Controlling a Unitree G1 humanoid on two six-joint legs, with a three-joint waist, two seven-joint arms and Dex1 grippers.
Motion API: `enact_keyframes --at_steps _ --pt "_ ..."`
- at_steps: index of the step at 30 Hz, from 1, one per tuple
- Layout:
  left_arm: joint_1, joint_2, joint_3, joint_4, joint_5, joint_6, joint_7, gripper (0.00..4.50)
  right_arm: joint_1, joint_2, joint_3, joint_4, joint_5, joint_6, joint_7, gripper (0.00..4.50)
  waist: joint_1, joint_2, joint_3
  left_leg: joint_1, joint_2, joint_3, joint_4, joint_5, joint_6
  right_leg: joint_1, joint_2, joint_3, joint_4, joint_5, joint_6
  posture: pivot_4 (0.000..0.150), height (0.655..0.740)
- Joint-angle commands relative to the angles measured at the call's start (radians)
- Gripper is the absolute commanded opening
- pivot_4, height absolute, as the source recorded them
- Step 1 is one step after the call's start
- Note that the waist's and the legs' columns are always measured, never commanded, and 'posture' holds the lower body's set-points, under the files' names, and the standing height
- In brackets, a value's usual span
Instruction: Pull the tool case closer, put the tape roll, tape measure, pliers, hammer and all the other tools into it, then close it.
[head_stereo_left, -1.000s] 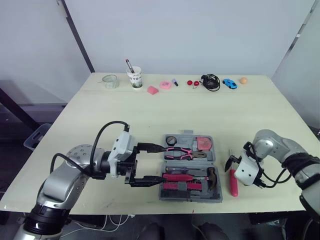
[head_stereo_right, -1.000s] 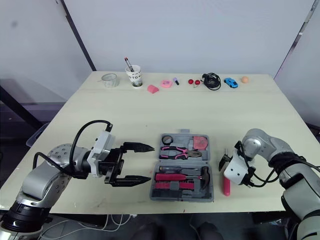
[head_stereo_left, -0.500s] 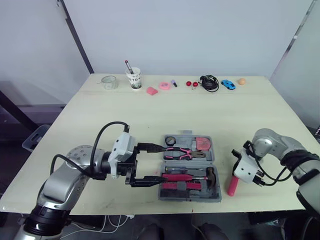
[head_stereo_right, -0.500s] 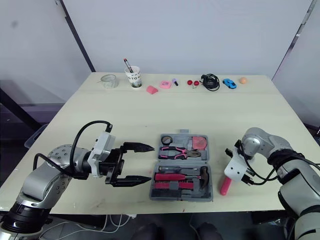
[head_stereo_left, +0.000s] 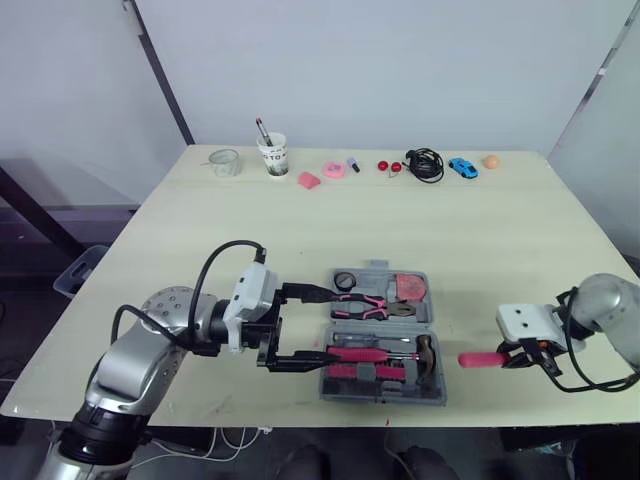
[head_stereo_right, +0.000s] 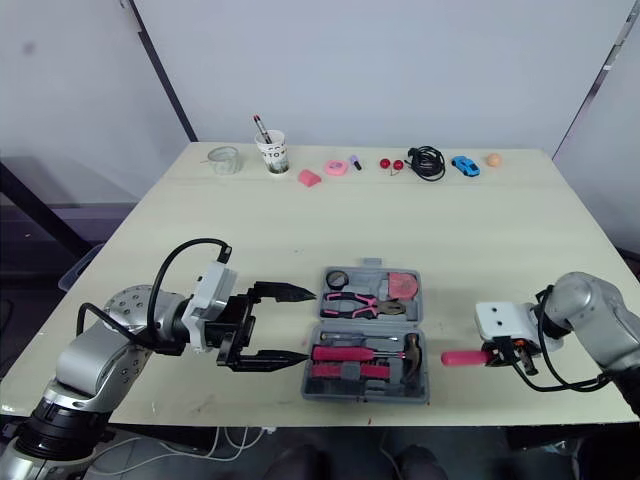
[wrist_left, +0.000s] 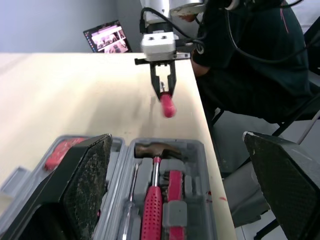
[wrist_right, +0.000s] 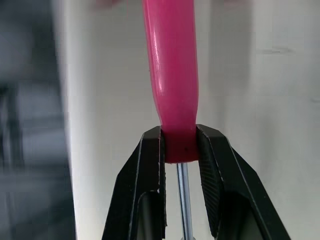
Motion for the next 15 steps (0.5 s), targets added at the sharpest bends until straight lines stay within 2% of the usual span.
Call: enact_keyframes --at_steps 1,4,6,8,11,15 --pt "-0.012 -0.002 0.000 -0.005 -0.007 -0.011 -0.012 4.50 0.064 0.011 -0.111 -0.167 0.040 0.299 -0.129 0.38 0.000 0.000 0.000 0.000 0.000 0.000 0.000 0.000 0.000 0.000 0.000 0.000 0.000 0.000 0.000 0.150 0.7400" --pt "-0.020 -0.005 -0.005 0.002 -0.004 -0.012 -0.018 4.50 0.081 0.076 -0.168 -0.285 0.098 0.613 -0.235 0.38 -0.001 0.000 0.000 -0.001 0.000 0.000 0.000 0.000 0.000 0.000 0.000 0.000 0.000 0.000 0.001 0.150 0.7400" --pt "-0.032 -0.008 -0.012 0.011 -0.002 -0.013 -0.025 4.50 0.024 0.201 -0.208 -0.316 0.098 0.914 -0.364 0.38 -0.008 -0.002 -0.001 -0.001 0.000 -0.001 0.000 0.000 0.000 0.000 0.000 0.000 0.000 0.002 0.004 0.150 0.7400" --pt "-0.042 -0.013 -0.019 0.018 0.001 -0.015 -0.030 4.50 -0.022 0.287 -0.232 -0.328 0.098 1.081 -0.453 0.38 -0.009 -0.002 -0.001 -0.001 0.000 -0.001 0.000 0.000 0.000 0.000 0.001 0.000 0.000 0.002 0.004 0.150 0.7400" --pt "-0.063 -0.020 -0.027 0.030 0.002 -0.019 -0.036 4.50 -0.083 0.412 -0.281 -0.297 0.082 1.216 -0.588 0.38 -0.008 -0.002 -0.001 -0.001 -0.001 -0.001 0.000 0.000 0.000 0.000 0.001 0.000 0.000 0.002 0.004 0.150 0.7400" --pt "-0.090 -0.021 -0.021 0.047 -0.004 -0.019 -0.050 4.50 -0.110 0.525 -0.355 -0.218 0.065 1.238 -0.748 0.38 -0.002 -0.003 -0.001 -0.003 -0.001 -0.001 -0.001 0.000 0.000 0.000 0.001 -0.001 -0.001 0.002 0.004 0.150 0.7400"
